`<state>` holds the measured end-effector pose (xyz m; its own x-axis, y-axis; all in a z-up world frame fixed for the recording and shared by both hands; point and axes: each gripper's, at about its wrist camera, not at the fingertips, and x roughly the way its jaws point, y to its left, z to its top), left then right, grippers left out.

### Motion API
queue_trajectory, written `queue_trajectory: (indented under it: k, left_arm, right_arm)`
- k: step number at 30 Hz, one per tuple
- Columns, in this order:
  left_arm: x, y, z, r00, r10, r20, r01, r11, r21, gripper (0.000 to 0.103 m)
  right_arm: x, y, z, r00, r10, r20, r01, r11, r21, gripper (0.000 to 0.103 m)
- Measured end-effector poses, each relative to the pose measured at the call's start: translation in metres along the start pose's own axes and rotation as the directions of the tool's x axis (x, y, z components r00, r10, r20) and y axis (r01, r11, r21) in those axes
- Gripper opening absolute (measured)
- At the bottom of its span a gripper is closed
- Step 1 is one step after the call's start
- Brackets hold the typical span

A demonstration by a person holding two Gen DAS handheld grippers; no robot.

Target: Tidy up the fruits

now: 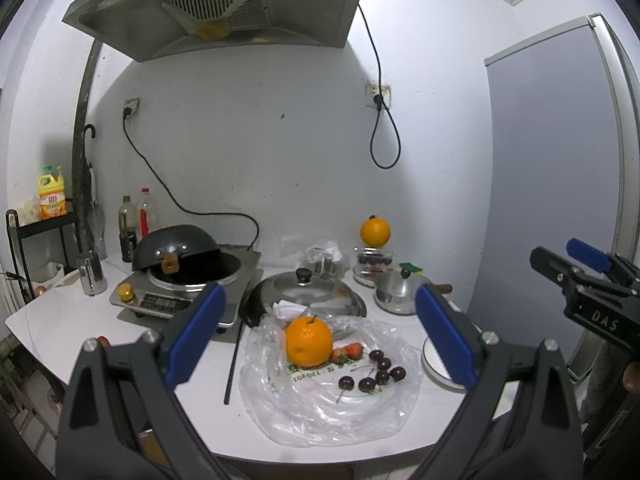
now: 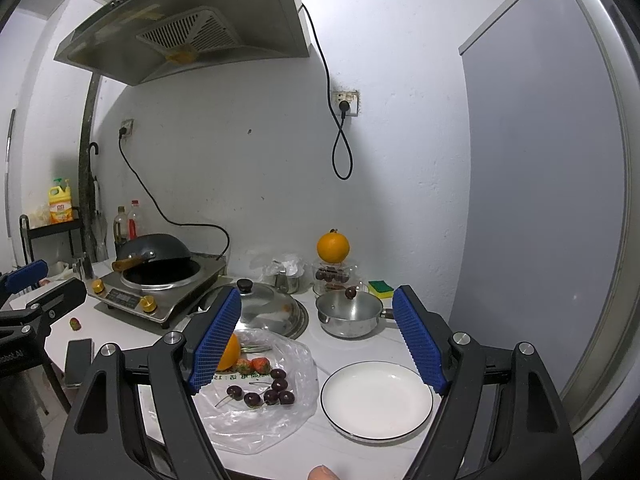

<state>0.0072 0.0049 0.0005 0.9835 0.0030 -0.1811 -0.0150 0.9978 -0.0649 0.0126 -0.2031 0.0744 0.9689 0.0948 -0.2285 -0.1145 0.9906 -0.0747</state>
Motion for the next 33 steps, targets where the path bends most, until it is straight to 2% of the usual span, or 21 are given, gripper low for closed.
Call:
queue_trajectory:
  k: [21,33]
  left_arm:
    - [0.011,0.008,0.002,1.000,-0.001,-0.013,0.001,1.000,-0.002,0.097]
    - [0.054,0.037,-0.011,0.996,0.034,-0.083,-0.037,0.999,-0.035,0.097]
  right_arm:
    - [0.012,0.007,-0.001,1.000,0.011,-0.030,-0.011,1.000,-0.017,0.081]
    - [0.060,0.023,-0.005,0.993,0.046,-0.104,-0.050,0.998,-0.037,0.081]
